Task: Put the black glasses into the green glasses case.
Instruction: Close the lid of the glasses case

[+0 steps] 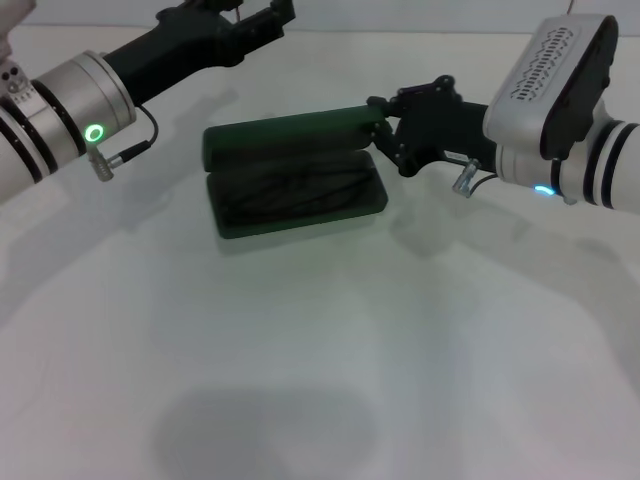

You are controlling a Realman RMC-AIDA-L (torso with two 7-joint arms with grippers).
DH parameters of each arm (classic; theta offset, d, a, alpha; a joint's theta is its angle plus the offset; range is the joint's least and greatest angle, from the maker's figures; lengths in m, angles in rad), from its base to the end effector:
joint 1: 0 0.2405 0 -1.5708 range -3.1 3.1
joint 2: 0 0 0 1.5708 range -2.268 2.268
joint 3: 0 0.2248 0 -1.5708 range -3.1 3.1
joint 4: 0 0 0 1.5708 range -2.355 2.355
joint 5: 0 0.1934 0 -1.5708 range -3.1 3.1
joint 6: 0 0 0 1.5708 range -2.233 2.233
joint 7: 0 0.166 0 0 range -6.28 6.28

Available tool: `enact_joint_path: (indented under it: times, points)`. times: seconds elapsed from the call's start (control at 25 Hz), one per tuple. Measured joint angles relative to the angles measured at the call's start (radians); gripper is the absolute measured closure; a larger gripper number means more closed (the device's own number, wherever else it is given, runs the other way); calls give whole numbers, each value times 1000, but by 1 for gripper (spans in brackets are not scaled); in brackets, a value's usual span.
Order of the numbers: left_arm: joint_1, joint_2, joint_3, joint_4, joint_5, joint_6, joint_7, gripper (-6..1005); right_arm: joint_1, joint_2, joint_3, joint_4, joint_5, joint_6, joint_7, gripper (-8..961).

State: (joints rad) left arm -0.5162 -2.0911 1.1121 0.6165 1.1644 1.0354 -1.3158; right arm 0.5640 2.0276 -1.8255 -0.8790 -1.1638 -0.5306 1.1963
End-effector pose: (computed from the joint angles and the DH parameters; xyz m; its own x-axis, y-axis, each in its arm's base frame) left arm -0.1848 0.3849 0.0096 0.5444 0.2176 0.8101 0.7035 -0.6445 -0.2996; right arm 0.1251 0.3772 -0.0725 0.9388 0.0180 -0.3441 -0.1879 -0.8104 -0.5550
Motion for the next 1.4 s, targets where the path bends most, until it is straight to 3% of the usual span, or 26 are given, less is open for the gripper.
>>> enact_joint_path:
  times: [0.32, 0.72, 0.88, 1.0, 1.4]
  points:
    - [-6, 5, 7, -12, -40, -27, -16, 218, 8, 0, -9, 29, 15, 101, 61, 766]
    - [-11, 20, 11, 19, 31, -17, -76, 208, -1, -5, 40, 52, 52, -49, 66, 711]
    - [-21, 27, 6, 52, 167, -16, -195, 207, -23, -10, 160, 79, 49, -207, 73, 647]
    - [-33, 24, 4, 54, 193, -18, -201, 207, -13, -11, 214, 136, 46, -266, 73, 603]
    - [-29, 10, 4, 60, 192, -17, -180, 206, -11, -15, 229, 205, 34, -283, 65, 554]
